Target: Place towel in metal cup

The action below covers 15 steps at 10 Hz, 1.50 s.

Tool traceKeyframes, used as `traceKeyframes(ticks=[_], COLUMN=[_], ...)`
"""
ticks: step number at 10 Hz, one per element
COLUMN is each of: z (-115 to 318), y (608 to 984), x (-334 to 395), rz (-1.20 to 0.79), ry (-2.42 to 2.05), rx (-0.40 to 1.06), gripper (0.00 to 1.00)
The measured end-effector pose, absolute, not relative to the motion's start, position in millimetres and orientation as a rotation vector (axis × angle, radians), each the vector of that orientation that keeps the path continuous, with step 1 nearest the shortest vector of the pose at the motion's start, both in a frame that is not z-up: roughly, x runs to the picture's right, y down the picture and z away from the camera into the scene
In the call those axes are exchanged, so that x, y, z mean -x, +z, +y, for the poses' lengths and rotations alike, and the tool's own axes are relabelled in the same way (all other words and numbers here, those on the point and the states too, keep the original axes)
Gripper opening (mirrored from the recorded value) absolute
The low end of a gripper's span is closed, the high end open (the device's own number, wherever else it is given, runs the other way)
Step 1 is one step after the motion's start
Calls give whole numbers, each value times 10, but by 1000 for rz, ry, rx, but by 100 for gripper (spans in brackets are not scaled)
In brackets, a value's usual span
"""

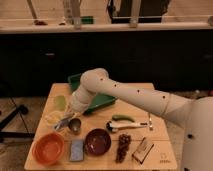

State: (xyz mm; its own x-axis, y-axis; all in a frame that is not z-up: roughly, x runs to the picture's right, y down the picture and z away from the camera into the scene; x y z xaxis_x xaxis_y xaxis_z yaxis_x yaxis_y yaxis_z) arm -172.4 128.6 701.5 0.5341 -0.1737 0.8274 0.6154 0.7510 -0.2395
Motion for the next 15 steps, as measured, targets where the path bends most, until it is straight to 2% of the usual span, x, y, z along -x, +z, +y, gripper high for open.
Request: traceKeyframes(ticks=[7,15], z=[1564,1564], y=[7369,7609], x=[1574,1421], rz=[-936,-955], ry=[-403,-373], rx=[629,671], gripper=[1,1])
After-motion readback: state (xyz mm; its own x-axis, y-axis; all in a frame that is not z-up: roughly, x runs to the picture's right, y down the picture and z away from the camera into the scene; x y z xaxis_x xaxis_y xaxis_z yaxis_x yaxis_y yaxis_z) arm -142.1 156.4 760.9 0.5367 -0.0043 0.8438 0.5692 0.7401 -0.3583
